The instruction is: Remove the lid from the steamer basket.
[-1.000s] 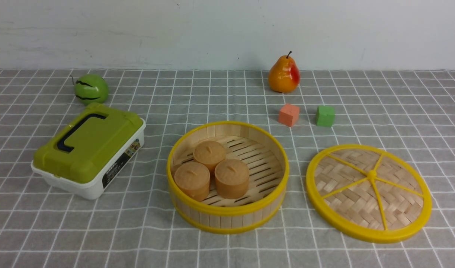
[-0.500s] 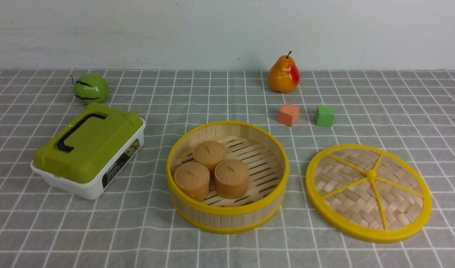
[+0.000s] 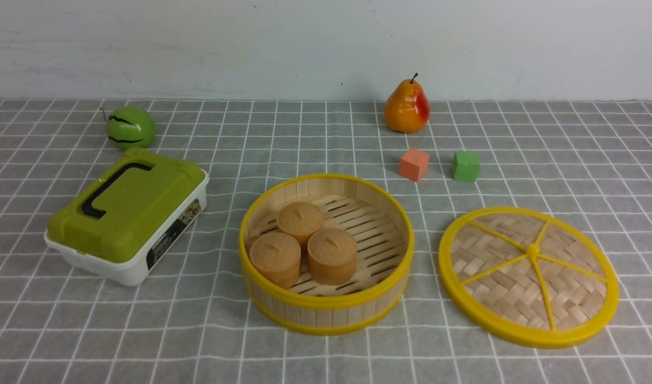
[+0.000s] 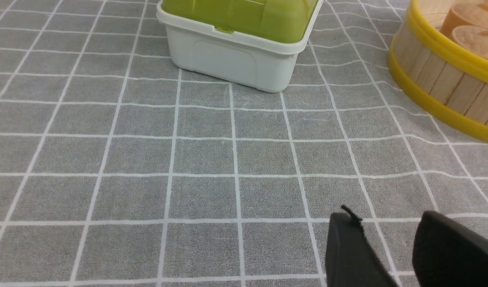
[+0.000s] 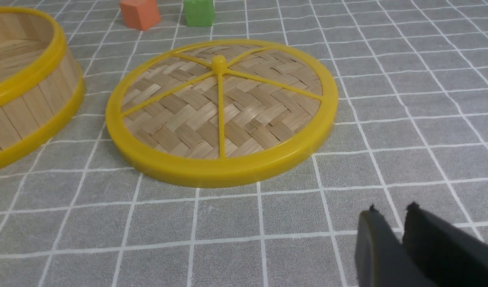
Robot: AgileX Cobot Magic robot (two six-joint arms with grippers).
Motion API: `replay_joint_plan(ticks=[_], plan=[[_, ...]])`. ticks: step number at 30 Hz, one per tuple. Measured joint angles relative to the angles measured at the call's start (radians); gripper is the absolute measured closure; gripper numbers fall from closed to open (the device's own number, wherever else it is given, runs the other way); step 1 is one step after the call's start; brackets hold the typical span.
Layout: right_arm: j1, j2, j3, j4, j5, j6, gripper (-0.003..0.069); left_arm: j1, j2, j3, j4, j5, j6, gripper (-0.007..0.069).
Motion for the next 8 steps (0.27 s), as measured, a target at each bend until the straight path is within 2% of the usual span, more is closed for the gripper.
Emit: replay_joint_plan(ticks=[8], plan=[[0.000, 0.000, 0.000, 0.000, 0.000, 0.000, 0.0561, 0.000, 0.000, 0.000, 0.000, 0.000, 0.000, 0.0386]])
